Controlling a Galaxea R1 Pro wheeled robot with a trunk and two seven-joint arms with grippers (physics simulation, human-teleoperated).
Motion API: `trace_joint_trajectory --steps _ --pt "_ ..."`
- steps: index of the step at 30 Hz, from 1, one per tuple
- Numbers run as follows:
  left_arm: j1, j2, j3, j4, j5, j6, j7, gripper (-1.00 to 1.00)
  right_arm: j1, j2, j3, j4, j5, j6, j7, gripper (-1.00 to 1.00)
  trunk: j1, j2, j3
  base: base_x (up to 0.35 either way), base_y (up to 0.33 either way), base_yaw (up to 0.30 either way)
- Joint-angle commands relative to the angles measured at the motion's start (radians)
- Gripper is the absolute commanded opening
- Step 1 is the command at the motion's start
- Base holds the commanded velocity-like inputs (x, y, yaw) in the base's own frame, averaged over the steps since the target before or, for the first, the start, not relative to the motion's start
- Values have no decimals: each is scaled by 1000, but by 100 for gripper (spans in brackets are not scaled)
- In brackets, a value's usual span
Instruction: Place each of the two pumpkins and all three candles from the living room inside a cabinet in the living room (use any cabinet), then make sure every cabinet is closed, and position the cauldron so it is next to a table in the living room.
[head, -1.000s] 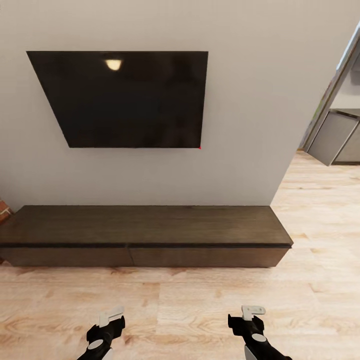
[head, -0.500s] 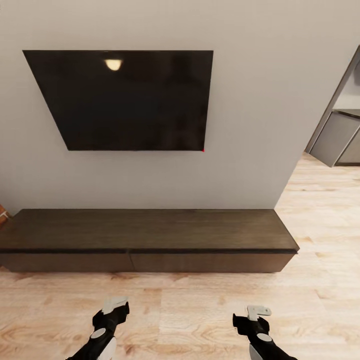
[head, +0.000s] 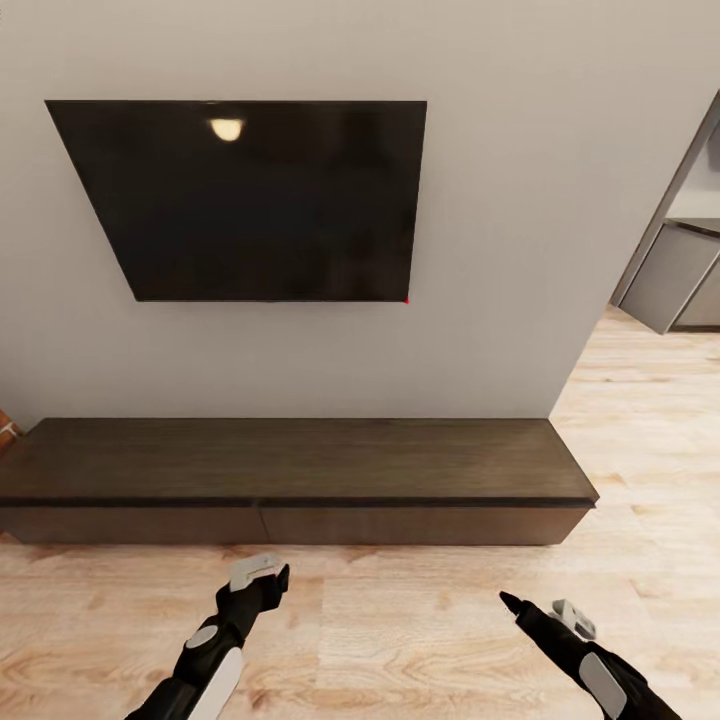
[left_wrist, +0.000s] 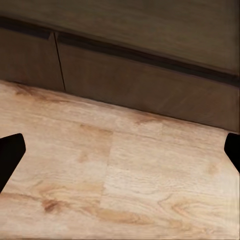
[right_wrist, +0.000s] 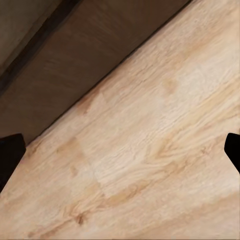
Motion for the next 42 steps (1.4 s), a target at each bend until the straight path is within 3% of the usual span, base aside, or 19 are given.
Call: trace_joint_trajectory --steps 1,5,16,20,24,25,29,32,37,42 --pt "7 1 -4 -16 8 8 9 100 -1 1 -22 -1 -8 14 8 100 0 -1 -1 0 0 0" --pt "43 2 -3 -77 8 23 8 100 -2 2 -62 4 -10 22 26 100 12 -22 -10 0 0 0" --pt "84 2 -3 -147 7 39 6 100 -2 5 -84 13 -15 21 47 100 54 -99 -45 0 0 0" --pt "86 2 -3 -148 7 42 -11 100 -4 6 -99 4 -87 20 46 100 69 -127 -57 0 0 0" --pt "86 2 -3 -149 7 60 -60 100 -9 8 -105 1 -186 20 46 100 84 -155 -70 0 0 0" --pt "86 2 -2 -149 8 70 -79 100 -11 14 -105 1 -222 20 46 100 88 -162 -73 0 0 0" --pt "86 2 -2 -151 9 82 -110 100 -14 27 -108 0 -283 19 41 100 104 -190 -86 0 0 0" --pt "86 2 -2 -159 11 96 -121 100 -30 35 -108 2 -353 19 36 100 115 -211 -95 0 0 0" --pt "85 1 -2 -186 13 151 -164 100 -49 41 -103 1 -409 11 32 100 134 -246 -111 0 0 0" --pt "84 1 2 -231 26 297 -258 100 -55 34 -110 0 -433 8 33 100 153 -281 -126 0 0 0"
